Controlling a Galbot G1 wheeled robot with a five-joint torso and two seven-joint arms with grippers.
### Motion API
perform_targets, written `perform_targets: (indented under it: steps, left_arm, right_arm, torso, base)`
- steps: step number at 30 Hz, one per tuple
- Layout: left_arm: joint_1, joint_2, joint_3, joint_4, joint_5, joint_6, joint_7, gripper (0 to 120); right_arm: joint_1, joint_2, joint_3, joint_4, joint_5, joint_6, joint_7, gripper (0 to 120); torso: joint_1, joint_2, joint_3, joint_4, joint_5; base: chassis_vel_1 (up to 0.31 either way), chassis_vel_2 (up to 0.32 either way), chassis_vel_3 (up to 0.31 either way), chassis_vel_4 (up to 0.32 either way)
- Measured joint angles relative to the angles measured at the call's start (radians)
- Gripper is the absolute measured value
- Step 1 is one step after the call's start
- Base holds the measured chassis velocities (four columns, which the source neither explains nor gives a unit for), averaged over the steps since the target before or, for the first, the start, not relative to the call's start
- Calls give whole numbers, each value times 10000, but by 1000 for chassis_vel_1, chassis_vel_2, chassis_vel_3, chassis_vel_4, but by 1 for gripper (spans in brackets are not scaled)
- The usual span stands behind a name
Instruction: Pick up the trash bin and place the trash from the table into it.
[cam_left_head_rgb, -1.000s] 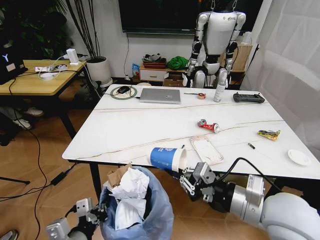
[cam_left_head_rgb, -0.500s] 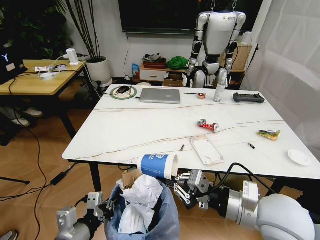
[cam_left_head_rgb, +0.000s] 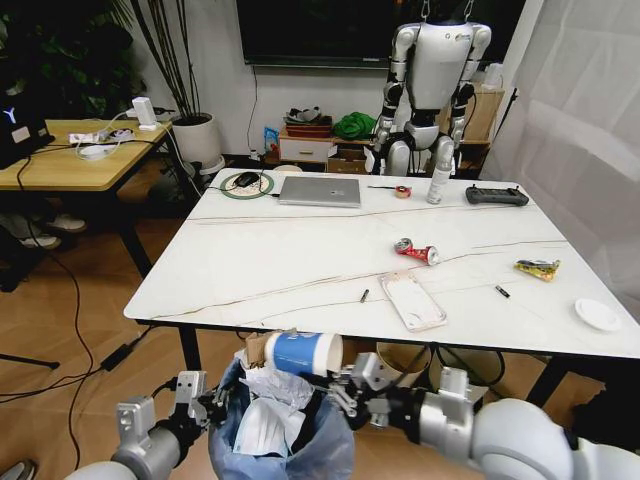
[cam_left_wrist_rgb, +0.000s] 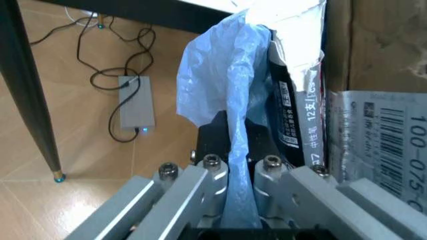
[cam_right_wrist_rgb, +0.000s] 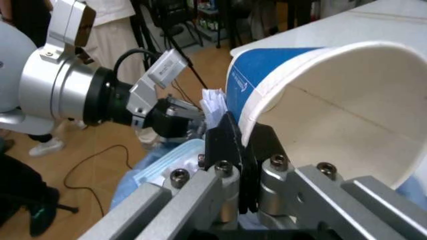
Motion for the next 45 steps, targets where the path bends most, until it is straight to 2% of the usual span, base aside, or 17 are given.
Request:
perform_targets:
  steps: [2,11,22,35,38,42,45]
  left_arm:
    - [62,-126,-114,0,7,8,-9,0]
    - [245,-424,-311,-118,118,42,-22,0]
    - [478,-896,-503,-302,380,77,-34,0]
    - [613,-1148,-598,-406,538,131,-42,0]
    - [637,-1195,-567,-393,566,141,-44,0]
    - [615,-1226,-513,-357,588,152,-47,0]
    - [593,-1208,-514,-349,582,153,-47,0]
  right_arm:
    - [274,290,-440,-145,70,-78,164,0]
    - [743,781,-1124,-387,171,-402,564,0]
    - [880,717,-1650,-369,135,-1112,1040,0]
    - [595,437,-1726,-244,-431,-1274,1068,0]
    - [596,407,-1637,-190,-393,-1277,1063,7]
    - [640,322,-1516,-109,-142,-1278,1062,23]
    - [606,263,-1437,-60,-74,-1278,1065,32]
  torso:
    - [0,0,0,0,1]
    - [0,0,-1,-1,1]
    - [0,0,-1,-1,1]
    - [-1,0,-1,-3,3]
    - [-1,1,-1,-2,3]
    - [-1,0,-1,-1,3]
    - [-1,0,-1,-2,3]
  base:
    - [0,0,0,0]
    - [0,0,0,0]
    - [0,0,0,0]
    - [0,0,0,0]
    - [0,0,0,0]
    - [0,0,0,0]
    - [0,0,0,0]
